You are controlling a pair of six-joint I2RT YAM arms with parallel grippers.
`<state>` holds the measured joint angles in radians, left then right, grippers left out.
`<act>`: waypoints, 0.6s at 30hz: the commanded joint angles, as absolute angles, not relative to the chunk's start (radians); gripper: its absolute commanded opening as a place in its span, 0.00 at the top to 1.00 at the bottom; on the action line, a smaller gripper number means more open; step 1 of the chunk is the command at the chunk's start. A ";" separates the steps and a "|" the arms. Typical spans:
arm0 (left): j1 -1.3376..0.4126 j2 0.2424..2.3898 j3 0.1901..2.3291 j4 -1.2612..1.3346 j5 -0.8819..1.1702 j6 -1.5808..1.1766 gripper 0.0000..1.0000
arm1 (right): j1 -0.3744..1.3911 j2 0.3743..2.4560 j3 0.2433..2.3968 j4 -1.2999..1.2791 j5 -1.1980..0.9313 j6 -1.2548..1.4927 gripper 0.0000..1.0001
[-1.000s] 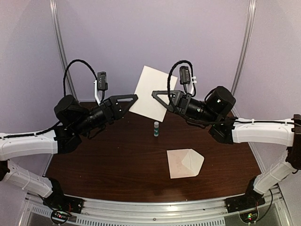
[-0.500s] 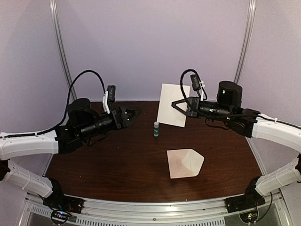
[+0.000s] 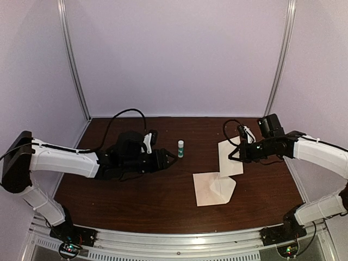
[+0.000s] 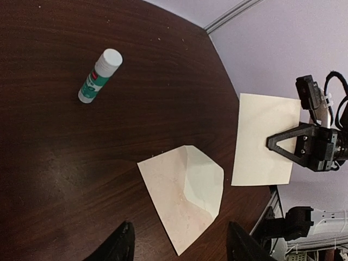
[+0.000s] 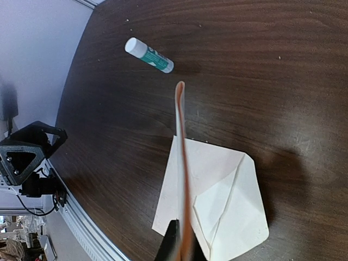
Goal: Place the letter into the envelope and seal it
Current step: Place the 1/2-folded letter in the envelope.
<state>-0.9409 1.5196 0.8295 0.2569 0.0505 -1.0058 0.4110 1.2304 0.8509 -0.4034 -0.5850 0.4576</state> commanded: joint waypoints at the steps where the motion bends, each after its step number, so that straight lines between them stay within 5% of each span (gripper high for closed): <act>1: -0.968 1.615 0.902 0.265 0.091 -1.047 0.43 | 0.360 1.252 0.804 -0.491 -0.639 0.390 1.00; 18: -0.977 1.888 1.020 0.280 0.313 -1.041 0.41 | 0.317 1.402 0.739 -0.513 -0.641 0.315 1.00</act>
